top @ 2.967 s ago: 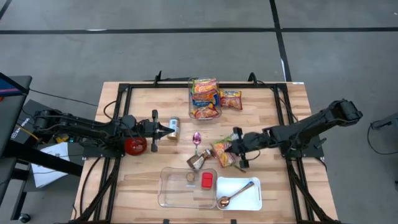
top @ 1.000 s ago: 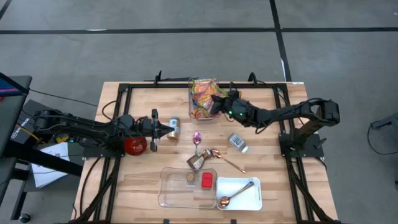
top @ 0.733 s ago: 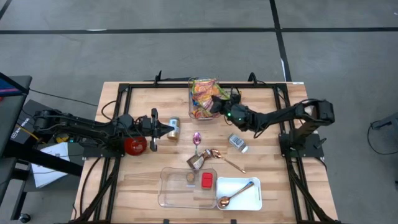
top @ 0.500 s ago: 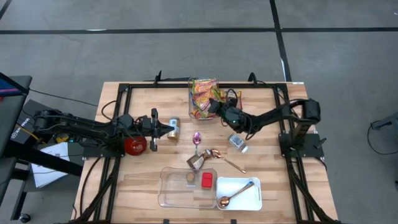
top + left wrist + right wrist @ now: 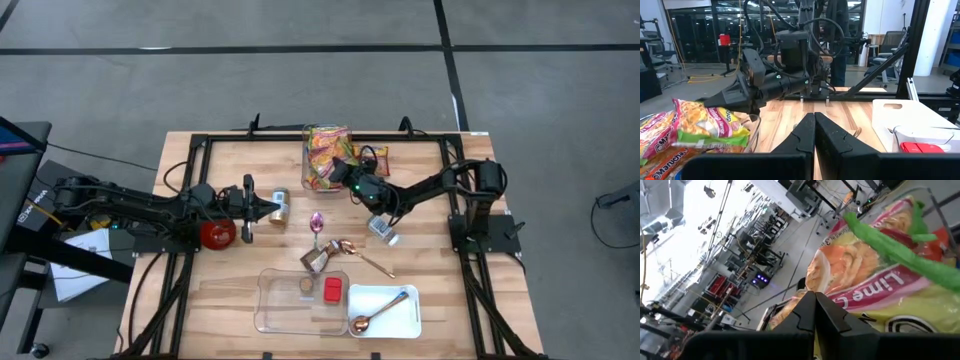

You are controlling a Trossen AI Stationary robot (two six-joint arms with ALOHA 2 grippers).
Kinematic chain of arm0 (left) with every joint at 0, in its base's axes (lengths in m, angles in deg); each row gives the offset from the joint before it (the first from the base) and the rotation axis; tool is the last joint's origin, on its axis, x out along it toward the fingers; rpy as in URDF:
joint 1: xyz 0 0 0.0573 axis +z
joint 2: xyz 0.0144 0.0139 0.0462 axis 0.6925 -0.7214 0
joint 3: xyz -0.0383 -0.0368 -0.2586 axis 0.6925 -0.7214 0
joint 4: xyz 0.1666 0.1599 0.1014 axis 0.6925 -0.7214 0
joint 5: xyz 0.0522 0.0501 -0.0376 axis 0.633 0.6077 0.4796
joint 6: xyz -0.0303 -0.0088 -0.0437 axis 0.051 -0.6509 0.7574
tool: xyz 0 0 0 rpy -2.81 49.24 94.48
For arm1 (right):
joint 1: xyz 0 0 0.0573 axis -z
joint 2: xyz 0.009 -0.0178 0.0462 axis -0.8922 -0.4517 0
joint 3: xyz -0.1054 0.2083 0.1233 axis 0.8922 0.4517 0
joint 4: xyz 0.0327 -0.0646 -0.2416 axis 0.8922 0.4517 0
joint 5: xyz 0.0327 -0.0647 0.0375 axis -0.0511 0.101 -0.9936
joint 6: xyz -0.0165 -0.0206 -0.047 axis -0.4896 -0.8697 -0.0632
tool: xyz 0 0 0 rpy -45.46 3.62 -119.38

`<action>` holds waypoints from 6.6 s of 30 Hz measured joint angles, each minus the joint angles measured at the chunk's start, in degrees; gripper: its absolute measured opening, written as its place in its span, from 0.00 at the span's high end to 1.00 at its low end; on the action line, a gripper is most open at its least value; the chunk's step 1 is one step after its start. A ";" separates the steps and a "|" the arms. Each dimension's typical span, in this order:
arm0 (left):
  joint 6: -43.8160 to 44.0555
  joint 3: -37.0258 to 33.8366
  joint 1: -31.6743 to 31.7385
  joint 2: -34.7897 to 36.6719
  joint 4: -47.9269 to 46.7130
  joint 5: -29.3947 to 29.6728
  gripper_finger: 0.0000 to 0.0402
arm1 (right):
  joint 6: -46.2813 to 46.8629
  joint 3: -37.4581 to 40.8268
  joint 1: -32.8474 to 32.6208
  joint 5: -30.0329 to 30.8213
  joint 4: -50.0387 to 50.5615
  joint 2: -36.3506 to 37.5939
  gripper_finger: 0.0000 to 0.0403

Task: Pick & Place Food Item
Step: Put the green noodle pack into the top transparent bin, then adjust the green noodle pack in the top transparent bin, then put the red noodle pack into the top transparent bin

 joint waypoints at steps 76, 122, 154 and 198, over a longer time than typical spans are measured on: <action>-33.92 68.75 16.73 -58.08 -53.08 -1.96 0.65 | -45.31 35.65 -9.81 -9.80 15.27 56.37 0.75; -29.26 68.91 19.48 -62.96 -53.36 -7.02 0.86 | -44.79 35.63 -9.77 -10.11 15.49 56.37 0.75; -50.09 68.83 13.51 -58.65 -61.44 -13.94 0.98 | -44.83 35.60 -9.75 -10.12 16.75 56.37 0.75; -34.31 61.75 12.81 -55.28 -53.37 -18.14 0.99 | -44.90 35.58 -9.66 -10.67 17.01 56.37 0.75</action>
